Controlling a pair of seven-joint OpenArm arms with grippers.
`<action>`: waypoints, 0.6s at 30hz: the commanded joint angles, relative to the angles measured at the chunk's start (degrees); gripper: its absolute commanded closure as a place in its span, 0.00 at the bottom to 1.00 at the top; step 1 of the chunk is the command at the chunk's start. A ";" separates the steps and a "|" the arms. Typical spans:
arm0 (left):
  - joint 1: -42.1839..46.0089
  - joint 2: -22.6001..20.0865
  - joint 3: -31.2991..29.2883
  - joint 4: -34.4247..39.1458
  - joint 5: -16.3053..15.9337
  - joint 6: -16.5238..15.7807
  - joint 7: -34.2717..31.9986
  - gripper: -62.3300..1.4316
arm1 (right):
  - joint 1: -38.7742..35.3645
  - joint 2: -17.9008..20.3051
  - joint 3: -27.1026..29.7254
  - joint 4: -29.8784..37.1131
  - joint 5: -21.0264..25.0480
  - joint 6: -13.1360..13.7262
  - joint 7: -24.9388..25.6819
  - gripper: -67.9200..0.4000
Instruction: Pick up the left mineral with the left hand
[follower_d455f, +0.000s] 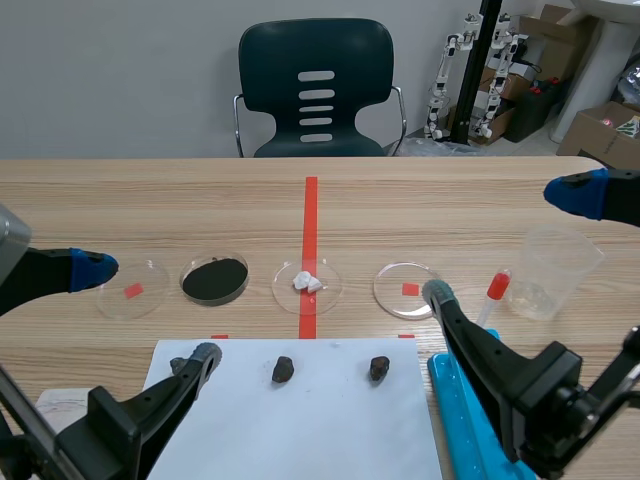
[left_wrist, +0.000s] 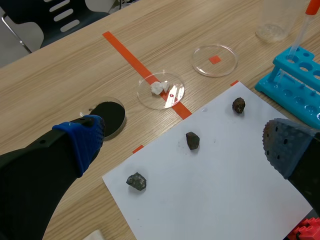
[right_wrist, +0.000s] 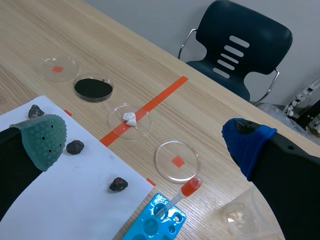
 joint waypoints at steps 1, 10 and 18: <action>0.13 0.31 -0.15 0.42 -0.13 -0.11 -0.83 0.00 | 0.52 -0.15 0.48 1.07 0.59 -0.20 1.01 0.00; 0.13 0.31 -0.15 0.42 0.76 -0.11 -0.81 0.00 | 0.52 -0.15 0.48 1.07 0.59 -0.20 1.01 0.00; 0.13 0.31 -0.15 0.42 0.74 -0.11 -0.81 0.00 | 0.52 -0.15 0.48 1.07 0.59 -0.20 1.01 0.00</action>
